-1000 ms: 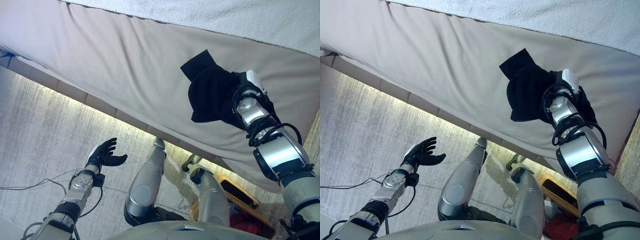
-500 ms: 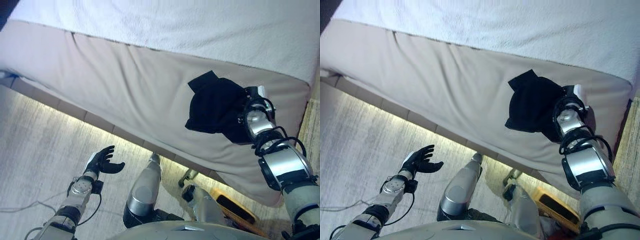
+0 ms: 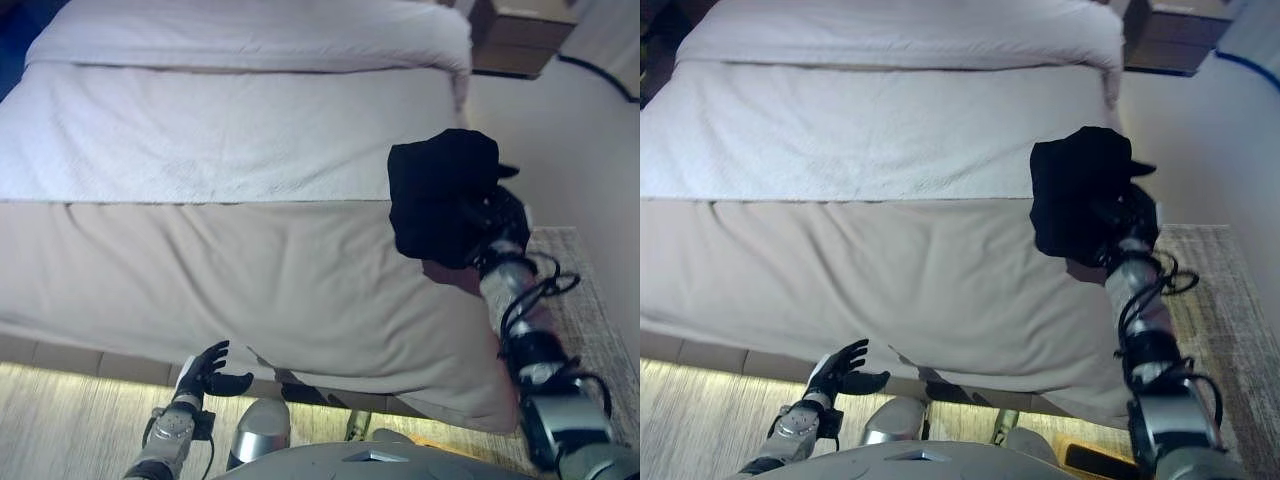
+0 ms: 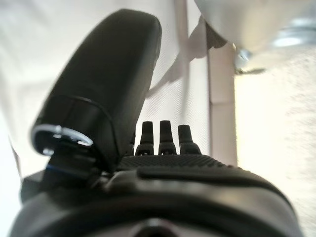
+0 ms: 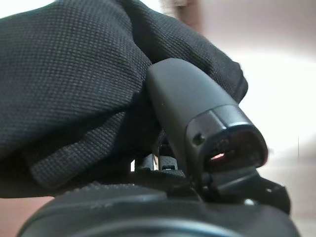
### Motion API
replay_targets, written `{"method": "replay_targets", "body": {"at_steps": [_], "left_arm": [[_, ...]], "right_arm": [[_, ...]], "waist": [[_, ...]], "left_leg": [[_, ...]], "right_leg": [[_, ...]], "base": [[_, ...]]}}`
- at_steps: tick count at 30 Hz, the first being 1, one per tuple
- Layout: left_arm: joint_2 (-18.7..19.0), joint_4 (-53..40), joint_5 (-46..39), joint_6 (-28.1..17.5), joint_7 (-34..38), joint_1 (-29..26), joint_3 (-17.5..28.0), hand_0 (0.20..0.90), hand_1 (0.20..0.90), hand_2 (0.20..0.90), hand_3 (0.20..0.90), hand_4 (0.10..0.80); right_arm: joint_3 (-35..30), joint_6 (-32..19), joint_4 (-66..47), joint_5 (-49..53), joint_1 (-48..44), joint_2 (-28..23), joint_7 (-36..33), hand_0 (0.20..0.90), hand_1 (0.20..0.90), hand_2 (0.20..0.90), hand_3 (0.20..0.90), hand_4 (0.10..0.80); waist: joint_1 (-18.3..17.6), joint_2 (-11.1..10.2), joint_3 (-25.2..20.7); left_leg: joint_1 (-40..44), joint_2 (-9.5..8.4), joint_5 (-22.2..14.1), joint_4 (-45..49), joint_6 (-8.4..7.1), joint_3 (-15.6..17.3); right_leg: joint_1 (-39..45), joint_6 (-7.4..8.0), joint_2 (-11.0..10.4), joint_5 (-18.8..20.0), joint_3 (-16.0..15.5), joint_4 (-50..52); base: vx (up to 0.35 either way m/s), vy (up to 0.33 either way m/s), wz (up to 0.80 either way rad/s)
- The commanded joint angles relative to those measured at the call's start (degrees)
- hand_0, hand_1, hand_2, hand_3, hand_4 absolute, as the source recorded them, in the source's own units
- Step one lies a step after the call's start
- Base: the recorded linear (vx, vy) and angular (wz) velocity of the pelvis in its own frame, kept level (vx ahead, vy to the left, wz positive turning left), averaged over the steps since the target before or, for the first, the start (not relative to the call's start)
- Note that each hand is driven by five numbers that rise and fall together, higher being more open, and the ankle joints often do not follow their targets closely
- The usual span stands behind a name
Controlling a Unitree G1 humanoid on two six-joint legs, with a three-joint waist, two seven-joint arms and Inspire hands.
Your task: Pick up the clothes from the bed and place them into the basket
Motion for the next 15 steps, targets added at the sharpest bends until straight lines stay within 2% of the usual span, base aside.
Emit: {"method": "replay_targets", "body": {"at_steps": [1,2,3,4,5,6,8,9,11,13,14,15], "left_arm": [[-0.8,1.9,2.9,-2.1,1.5,2.2,-1.0,0.900,0.900,0.900,0.900,0.800],[-1.6,1.3,2.1,-2.3,2.3,3.0,-1.6,0.900,0.900,0.900,0.900,0.800],[-1.8,0.9,1.3,-2.6,2.6,3.6,-1.7,0.900,0.900,0.900,0.900,0.800],[-1.8,0.5,1.7,-2.8,2.2,3.9,-1.7,0.900,0.900,0.900,0.900,0.800],[-1.7,0.3,1.7,-2.8,1.7,4.0,-1.7,0.900,0.900,0.900,0.900,0.800],[-1.4,0.0,2.4,-2.6,0.9,3.8,-1.5,0.900,0.900,0.900,0.900,0.800],[-0.3,-0.5,3.1,-2.1,-0.3,2.6,-2.2,0.900,0.900,0.900,0.900,0.800],[0.1,-0.4,3.0,-1.9,-0.7,2.1,-2.4,0.900,0.900,0.900,0.900,0.800],[1.1,0.0,2.5,-0.9,-1.3,-0.1,-3.8,0.900,0.900,0.900,0.900,0.800],[1.4,0.5,2.9,-0.4,-1.7,-1.6,-4.9,0.900,0.900,0.900,0.900,0.800],[1.4,1.1,2.9,-0.3,-1.6,-1.9,-5.3,0.900,0.900,0.900,0.900,0.800],[1.3,1.6,2.3,0.0,-1.0,-1.7,-5.2,0.900,0.900,0.900,0.900,0.800]], "right_arm": [[-0.6,-10.9,-9.2,3.9,3.0,-1.1,4.9,0.300,0.300,0.300,0.200,0.100],[0.9,-12.5,-10.2,2.9,3.6,0.0,5.8,0.300,0.300,0.300,0.200,0.100],[1.8,-13.0,-11.2,2.5,4.0,0.6,6.0,0.300,0.300,0.300,0.200,0.100],[2.3,-13.7,-11.7,2.2,4.3,0.9,5.5,0.300,0.300,0.300,0.200,0.100],[2.0,-14.2,-12.2,2.1,4.7,1.5,6.2,0.300,0.300,0.300,0.200,0.100],[1.5,-14.6,-13.1,1.5,5.3,2.0,5.6,0.300,0.300,0.300,0.200,0.100],[0.4,-15.1,-15.1,1.4,7.2,2.7,5.1,0.300,0.300,0.300,0.200,0.100],[0.1,-15.3,-15.8,1.3,8.0,3.0,4.7,0.300,0.300,0.300,0.200,0.100],[-1.3,-16.5,-17.4,1.2,10.2,3.2,3.3,0.300,0.300,0.300,0.200,0.100],[-2.2,-17.2,-18.1,1.5,11.1,3.1,2.4,0.300,0.300,0.300,0.200,0.100],[-2.8,-17.3,-17.9,1.8,11.6,3.0,2.8,0.300,0.300,0.300,0.200,0.100],[-3.0,-16.7,-17.2,2.7,11.5,2.9,3.8,0.300,0.300,0.300,0.200,0.100]], "waist": [[-1.0,0.2,-5.9],[-0.1,0.2,-5.6],[0.2,0.4,-5.6],[0.3,0.6,-5.5],[-0.3,1.1,-5.7],[-1.1,1.7,-5.9],[-3.5,2.8,-6.0],[-4.2,2.9,-6.0],[-6.4,3.0,-5.7],[-7.5,3.0,-5.4],[-7.7,3.2,-5.2],[-7.2,3.5,-5.2]], "left_leg": [[-4.1,1.89,-8.5,13.3,0.75,-1.7],[-4.7,-0.15,-8.8,15.7,1.93,-8.0],[-4.7,-1.69,-9.6,16.2,2.99,-11.0],[-4.4,-2.52,-10.1,16.2,3.61,-12.3],[-3.1,-3.18,-12.0,14.7,4.38,-11.8],[-2.1,-2.82,-12.3,12.8,4.66,-10.5],[-0.2,-1.88,-11.7,8.8,4.96,-8.6],[0.2,-2.05,-11.4,7.7,5.18,-8.2],[0.2,-3.55,-11.5,6.5,6.03,-7.6],[0.1,-4.85,-12.0,6.1,6.46,-7.2],[0.2,-5.54,-12.1,5.8,6.52,-5.7],[0.5,-5.55,-11.6,4.9,6.34,-3.4]], "right_leg": [[-2.9,0.31,-1.2,0.3,5.2,4.7],[-3.1,0.45,-1.3,0.6,8.3,5.0],[-3.5,0.75,-1.5,0.6,10.4,5.5],[-3.8,1.00,-1.5,0.6,11.9,5.8],[-4.3,1.87,-2.2,0.8,13.1,6.2],[-4.9,2.63,-2.8,0.8,13.6,6.7],[-6.9,4.55,-4.4,1.6,14.2,8.5],[-7.6,5.16,-4.8,2.2,14.7,9.2],[-10.0,6.35,-6.7,4.9,16.1,9.9],[-12.2,6.80,-8.7,7.8,16.0,9.9],[-14.4,7.21,-10.9,10.1,12.8,11.0],[-14.8,7.30,-12.2,10.4,8.1,11.7]], "base": [[-0.013,0.138,-0.50],[-0.027,0.163,-0.59],[-0.038,0.191,-0.86],[-0.064,0.204,-1.17],[-0.074,0.226,-1.33],[-0.086,0.258,-1.26],[-0.069,0.263,-0.84],[-0.060,0.256,-0.44],[-0.091,0.251,-0.35],[-0.114,0.224,-0.31],[-0.137,0.255,-0.37],[-0.167,0.282,-0.51]]}}
